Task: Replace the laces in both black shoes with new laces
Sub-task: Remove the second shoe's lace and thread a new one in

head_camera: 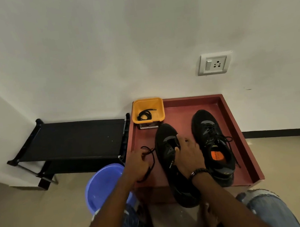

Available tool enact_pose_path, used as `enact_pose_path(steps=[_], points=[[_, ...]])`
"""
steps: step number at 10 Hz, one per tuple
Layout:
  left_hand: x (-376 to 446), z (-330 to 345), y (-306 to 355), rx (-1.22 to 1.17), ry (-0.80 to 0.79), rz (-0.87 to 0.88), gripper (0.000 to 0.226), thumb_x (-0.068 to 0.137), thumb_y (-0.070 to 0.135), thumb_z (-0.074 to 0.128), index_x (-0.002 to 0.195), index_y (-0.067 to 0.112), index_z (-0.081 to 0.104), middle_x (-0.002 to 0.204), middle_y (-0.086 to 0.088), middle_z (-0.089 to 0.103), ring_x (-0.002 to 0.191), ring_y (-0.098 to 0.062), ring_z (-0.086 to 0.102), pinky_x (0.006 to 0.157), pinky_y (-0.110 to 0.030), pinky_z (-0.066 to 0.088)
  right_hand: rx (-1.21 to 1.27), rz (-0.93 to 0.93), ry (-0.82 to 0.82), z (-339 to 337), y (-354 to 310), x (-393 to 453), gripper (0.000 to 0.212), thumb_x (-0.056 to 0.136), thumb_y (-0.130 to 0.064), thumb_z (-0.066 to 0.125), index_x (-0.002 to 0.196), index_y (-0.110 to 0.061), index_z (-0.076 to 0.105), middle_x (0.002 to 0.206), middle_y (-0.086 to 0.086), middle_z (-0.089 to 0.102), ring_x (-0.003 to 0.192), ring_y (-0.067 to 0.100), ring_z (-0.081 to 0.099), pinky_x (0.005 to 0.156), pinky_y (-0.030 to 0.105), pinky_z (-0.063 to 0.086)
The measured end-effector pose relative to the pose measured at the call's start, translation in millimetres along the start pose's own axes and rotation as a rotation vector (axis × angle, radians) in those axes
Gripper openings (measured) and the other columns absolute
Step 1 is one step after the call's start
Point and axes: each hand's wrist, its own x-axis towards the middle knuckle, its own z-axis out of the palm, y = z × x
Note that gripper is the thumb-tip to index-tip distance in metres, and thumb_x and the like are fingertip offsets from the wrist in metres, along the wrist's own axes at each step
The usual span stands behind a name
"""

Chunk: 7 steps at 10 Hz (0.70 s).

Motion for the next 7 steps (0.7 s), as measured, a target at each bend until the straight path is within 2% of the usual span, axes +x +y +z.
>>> enact_pose_path(steps=[1,2,3,4,5,6,7], points=[[1.4,18.1,-44.4,-0.063,0.101,-0.061,0.044,0.091,0.014,0.056,0.135,0.014,0.056,0.126,-0.004,0.06,0.116,-0.024,0.058,0.099,-0.035,0.048,0.049,-0.306,0.03,6.5,-48.3,9.2,0.042,0.094,-0.02,0.059,0.135,-0.012,0.053,0.134,0.009,0.05,0.118,0.029,0.053,0.098,0.041,0.049],[-12.6,33.1,-48.8,-0.138,0.272,-0.072,0.038,0.092,0.015,0.056,0.13,0.017,0.057,0.127,-0.004,0.059,0.115,-0.024,0.057,0.098,-0.037,0.048,0.058,-0.377,-0.357,7.3,-80.4,10.5,0.038,0.096,-0.02,0.055,0.133,-0.015,0.05,0.133,0.005,0.049,0.12,0.023,0.051,0.103,0.038,0.045],[-24.5,35.2,-39.4,-0.281,0.308,-0.12,0.039,0.093,0.006,0.056,0.131,0.014,0.055,0.131,-0.005,0.056,0.118,-0.023,0.056,0.097,-0.034,0.048,-0.099,-0.323,-0.518,40.7,-88.4,32.8,0.046,0.095,-0.02,0.055,0.139,-0.014,0.042,0.14,0.01,0.043,0.124,0.029,0.048,0.105,0.041,0.043],[-19.0,35.7,-52.5,-0.38,0.282,-0.129,0.038,0.094,0.004,0.055,0.131,0.014,0.056,0.127,-0.002,0.058,0.117,-0.019,0.056,0.09,-0.021,0.043,-0.234,-0.324,-0.514,85.5,-89.2,50.3,0.058,0.096,-0.023,0.055,0.148,-0.017,0.03,0.146,0.015,0.035,0.126,0.034,0.047,0.104,0.046,0.045],[-16.3,36.0,-58.3,-0.398,0.313,-0.121,0.03,0.094,0.002,0.055,0.12,0.018,0.059,0.115,0.003,0.06,0.109,-0.015,0.059,0.079,-0.008,0.038,-0.296,-0.284,-0.493,96.9,-94.7,51.8,0.06,0.099,-0.026,0.049,0.152,-0.019,0.023,0.15,0.018,0.025,0.13,0.037,0.039,0.104,0.047,0.044],[-14.3,38.5,-58.2,-0.439,0.336,-0.141,0.025,0.095,0.004,0.053,0.106,0.027,0.056,0.1,0.01,0.06,0.091,-0.005,0.06,0.067,-0.005,0.042,-0.307,-0.27,-0.443,103.4,-104.6,47.0,0.038,0.103,-0.021,0.04,0.14,-0.011,0.039,0.145,0.02,0.031,0.123,0.036,0.046,0.1,0.046,0.047],[-13.3,37.6,-58.2,-0.435,0.383,-0.194,0.028,0.093,0.003,0.052,0.108,0.025,0.058,0.105,0.005,0.061,0.086,0.0,0.055,0.066,-0.002,0.04,-0.291,-0.382,-0.481,95.8,-107.5,26.6,0.034,0.105,-0.01,0.032,0.134,-0.006,0.048,0.137,0.02,0.048,0.12,0.033,0.052,0.103,0.038,0.042]])
